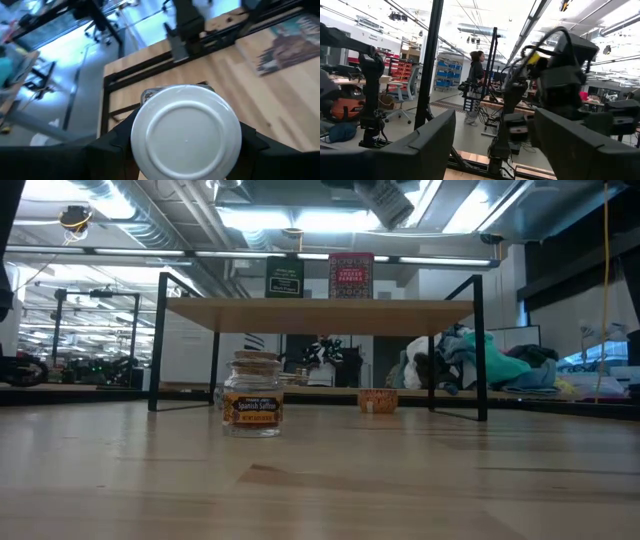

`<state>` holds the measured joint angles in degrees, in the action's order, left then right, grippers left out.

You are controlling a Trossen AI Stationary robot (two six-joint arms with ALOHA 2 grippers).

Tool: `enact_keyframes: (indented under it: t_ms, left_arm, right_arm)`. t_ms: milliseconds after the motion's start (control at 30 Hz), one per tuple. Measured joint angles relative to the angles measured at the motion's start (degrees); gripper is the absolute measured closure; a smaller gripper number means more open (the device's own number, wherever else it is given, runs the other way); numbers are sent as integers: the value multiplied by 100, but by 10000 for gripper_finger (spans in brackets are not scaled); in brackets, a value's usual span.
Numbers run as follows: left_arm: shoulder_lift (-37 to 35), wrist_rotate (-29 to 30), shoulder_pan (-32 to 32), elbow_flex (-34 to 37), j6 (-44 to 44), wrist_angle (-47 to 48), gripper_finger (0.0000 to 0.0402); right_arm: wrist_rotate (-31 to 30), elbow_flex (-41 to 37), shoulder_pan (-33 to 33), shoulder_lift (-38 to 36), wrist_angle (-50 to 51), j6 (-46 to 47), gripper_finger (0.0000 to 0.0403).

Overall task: Shelf spices
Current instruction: Put the white seasoning bottle on the shelf

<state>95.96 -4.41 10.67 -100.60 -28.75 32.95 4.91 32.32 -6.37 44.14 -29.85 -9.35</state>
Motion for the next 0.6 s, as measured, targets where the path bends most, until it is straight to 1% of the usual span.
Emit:
enact_keyframes:
  t_ms: [200, 600]
  left_arm:
    - [27, -119, -120, 0, 180, 363, 213]
    - [50, -146, -183, 0, 761, 1793, 213]
  right_arm:
    - [0, 0, 0, 0, -2, 1, 125]
    - [0, 0, 2, 0, -4, 1, 125]
